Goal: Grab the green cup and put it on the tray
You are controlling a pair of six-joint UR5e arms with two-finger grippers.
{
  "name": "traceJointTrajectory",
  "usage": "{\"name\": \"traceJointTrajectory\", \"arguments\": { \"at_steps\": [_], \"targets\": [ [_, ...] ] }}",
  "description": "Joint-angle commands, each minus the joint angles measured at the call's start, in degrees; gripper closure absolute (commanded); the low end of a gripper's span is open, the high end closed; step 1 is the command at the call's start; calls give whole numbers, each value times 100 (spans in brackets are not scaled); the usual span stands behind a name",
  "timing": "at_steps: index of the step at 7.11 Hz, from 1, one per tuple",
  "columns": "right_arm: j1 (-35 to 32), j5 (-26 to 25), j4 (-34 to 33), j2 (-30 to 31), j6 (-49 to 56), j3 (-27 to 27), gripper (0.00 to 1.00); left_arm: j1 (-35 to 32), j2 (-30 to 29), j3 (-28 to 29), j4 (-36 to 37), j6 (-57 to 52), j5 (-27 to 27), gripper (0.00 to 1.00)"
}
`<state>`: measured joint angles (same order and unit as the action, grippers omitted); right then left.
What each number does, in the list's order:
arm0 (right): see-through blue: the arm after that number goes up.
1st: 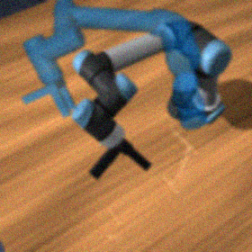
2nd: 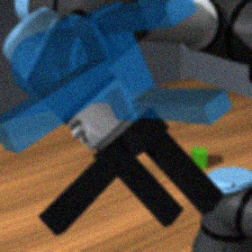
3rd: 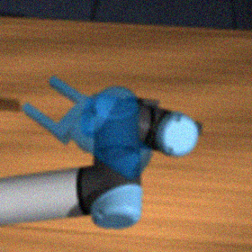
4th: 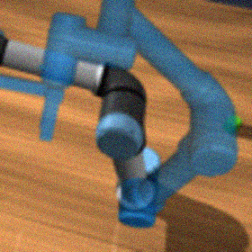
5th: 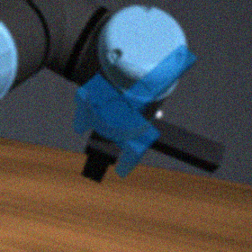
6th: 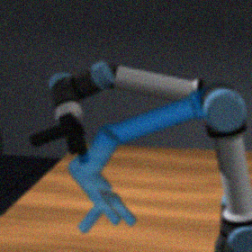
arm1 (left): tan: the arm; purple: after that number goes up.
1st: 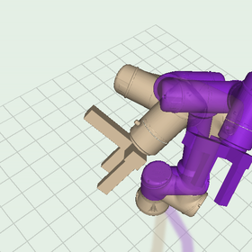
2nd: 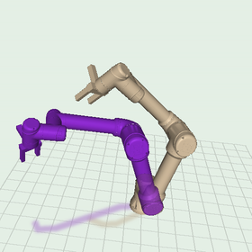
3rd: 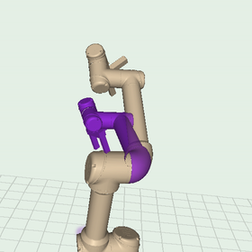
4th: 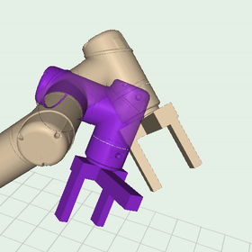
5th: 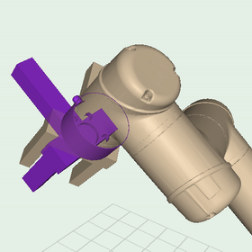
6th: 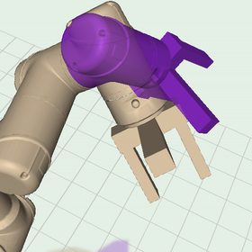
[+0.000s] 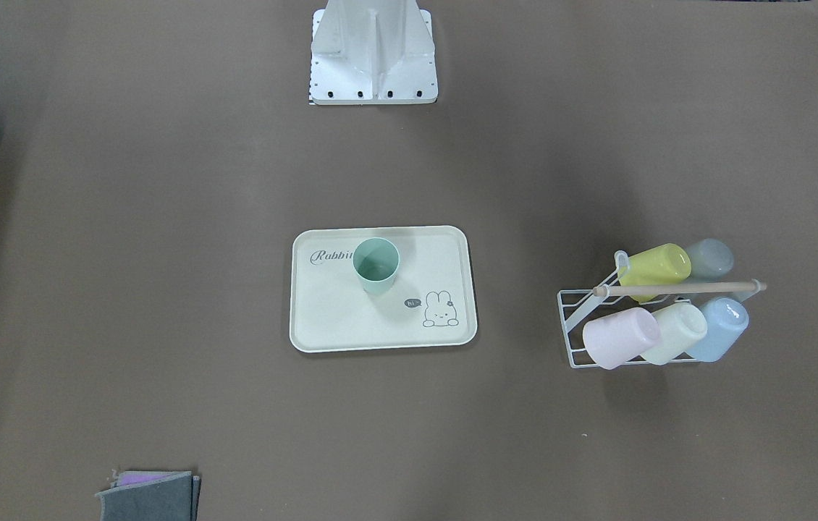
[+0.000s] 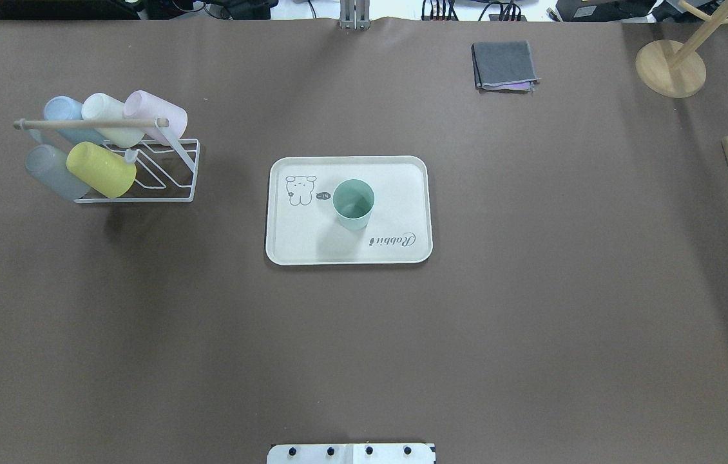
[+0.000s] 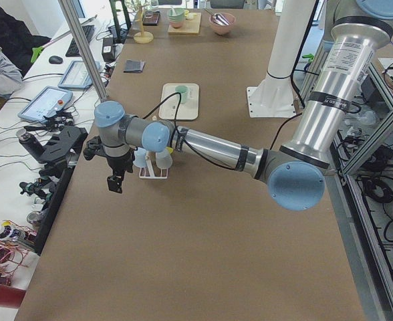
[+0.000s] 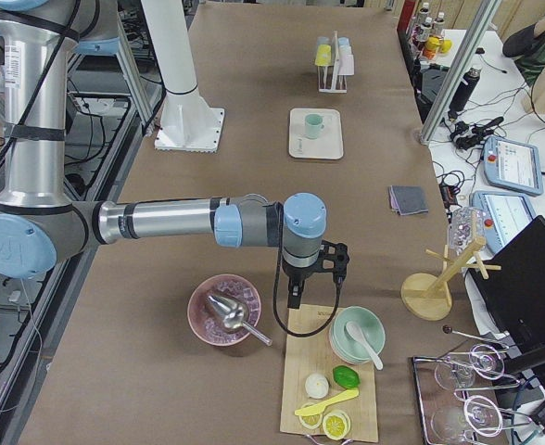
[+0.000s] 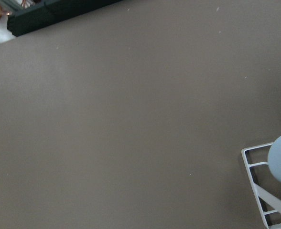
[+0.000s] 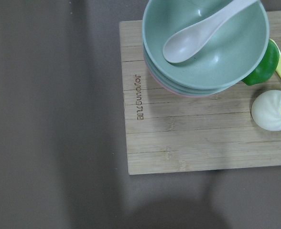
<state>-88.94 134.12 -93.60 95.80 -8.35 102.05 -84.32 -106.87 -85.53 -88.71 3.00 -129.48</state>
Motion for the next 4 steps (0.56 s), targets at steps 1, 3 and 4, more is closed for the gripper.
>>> {"name": "traceJointTrajectory", "arguments": {
  "at_steps": [1,3,4],
  "targets": [
    [0,-9,0,0,0,-1,0,-382,1039,54,-467,-72,-661,1],
    [0,0,0,0,-8,-1,0,-567,1633,2,-647,-107,-1078,2],
    [0,-18,0,0,0,-10,0,-655,1643,2,-630,-107,-1070,2]
  ]
}}
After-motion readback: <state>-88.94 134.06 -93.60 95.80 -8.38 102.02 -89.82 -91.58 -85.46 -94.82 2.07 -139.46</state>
